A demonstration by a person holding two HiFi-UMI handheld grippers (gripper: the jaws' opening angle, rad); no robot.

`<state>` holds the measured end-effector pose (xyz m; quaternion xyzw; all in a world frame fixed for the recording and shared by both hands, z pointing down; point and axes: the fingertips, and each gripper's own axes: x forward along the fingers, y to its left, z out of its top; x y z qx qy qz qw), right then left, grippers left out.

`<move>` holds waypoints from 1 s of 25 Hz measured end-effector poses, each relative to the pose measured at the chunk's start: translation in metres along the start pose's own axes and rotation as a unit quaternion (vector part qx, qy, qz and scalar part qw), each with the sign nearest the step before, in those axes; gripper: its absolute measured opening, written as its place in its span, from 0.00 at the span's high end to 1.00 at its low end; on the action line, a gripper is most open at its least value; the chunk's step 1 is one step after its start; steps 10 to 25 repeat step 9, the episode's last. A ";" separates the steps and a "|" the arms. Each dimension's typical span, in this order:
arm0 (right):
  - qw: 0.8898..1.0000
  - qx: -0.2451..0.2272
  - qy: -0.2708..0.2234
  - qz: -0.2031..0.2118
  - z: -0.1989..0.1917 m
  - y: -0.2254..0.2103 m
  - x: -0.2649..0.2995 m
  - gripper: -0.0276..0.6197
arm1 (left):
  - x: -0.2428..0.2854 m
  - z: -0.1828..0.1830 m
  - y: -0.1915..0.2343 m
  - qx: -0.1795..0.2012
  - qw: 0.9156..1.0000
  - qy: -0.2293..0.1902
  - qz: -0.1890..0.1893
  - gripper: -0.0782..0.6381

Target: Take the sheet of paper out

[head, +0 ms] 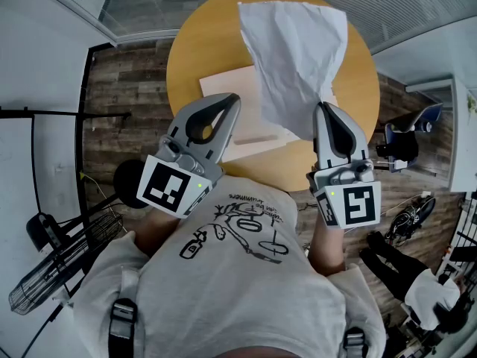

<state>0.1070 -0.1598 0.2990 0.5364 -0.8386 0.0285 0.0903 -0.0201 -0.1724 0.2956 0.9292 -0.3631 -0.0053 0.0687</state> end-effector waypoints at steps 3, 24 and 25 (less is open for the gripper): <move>1.000 0.001 0.000 0.000 0.000 -0.002 0.000 0.94 | 0.002 -0.001 0.000 -0.001 1.000 0.002 0.000 0.86; 1.000 0.001 0.000 0.001 0.001 -0.001 0.001 0.94 | 0.001 -0.001 0.000 -0.003 1.000 0.002 0.000 0.86; 1.000 0.001 0.000 0.001 0.001 -0.001 0.001 0.94 | 0.001 -0.001 0.000 -0.003 1.000 0.002 0.000 0.86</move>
